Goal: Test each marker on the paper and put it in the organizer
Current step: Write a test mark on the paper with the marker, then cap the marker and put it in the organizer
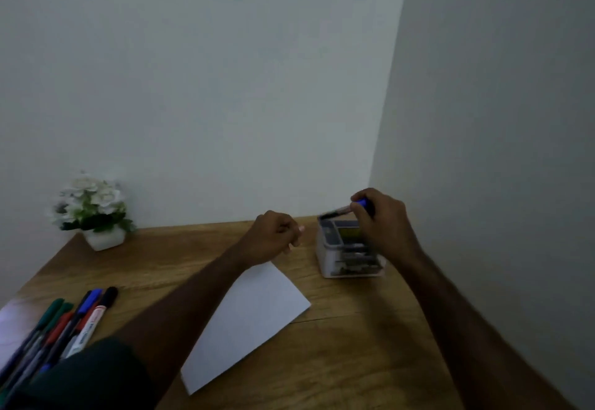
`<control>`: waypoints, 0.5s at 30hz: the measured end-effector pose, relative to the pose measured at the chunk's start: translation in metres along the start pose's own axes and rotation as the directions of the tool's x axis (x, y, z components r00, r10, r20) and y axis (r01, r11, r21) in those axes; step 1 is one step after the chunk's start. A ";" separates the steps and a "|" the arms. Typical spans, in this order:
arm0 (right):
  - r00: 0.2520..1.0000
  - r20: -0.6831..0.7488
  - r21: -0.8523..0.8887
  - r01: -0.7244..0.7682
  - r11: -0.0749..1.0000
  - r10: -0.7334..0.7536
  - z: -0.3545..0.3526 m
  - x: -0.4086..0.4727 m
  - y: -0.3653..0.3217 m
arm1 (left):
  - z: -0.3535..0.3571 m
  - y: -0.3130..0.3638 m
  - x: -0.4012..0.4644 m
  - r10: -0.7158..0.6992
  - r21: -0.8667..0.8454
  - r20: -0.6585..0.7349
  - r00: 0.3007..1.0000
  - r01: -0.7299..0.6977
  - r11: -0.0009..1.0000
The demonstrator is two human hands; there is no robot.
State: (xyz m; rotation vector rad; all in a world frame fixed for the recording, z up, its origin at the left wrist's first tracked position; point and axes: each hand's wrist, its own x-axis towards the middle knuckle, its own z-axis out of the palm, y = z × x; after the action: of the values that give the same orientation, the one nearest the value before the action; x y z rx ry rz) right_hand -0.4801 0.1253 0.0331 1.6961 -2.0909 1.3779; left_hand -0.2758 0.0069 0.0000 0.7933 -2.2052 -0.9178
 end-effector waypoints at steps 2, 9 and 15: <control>0.999 -0.048 -0.065 -0.010 0.998 0.007 -0.029 0.007 0.015 | 0.016 0.012 0.016 0.028 0.028 0.022 0.999 -0.029 0.999; 0.995 -0.085 -0.220 -0.063 0.973 0.045 -0.074 0.021 0.041 | 0.052 0.031 0.046 0.131 0.143 0.052 0.990 -0.137 0.980; 0.992 0.094 -0.288 -0.060 0.956 0.090 -0.055 0.015 0.053 | 0.055 0.026 0.048 0.146 0.173 0.062 0.987 -0.154 0.973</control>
State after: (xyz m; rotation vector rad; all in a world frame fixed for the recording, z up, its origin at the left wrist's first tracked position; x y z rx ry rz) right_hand -0.5527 0.1501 0.0444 1.6177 -2.3005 0.9614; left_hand -0.3529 0.0090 0.0031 0.6790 -2.3778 -0.6809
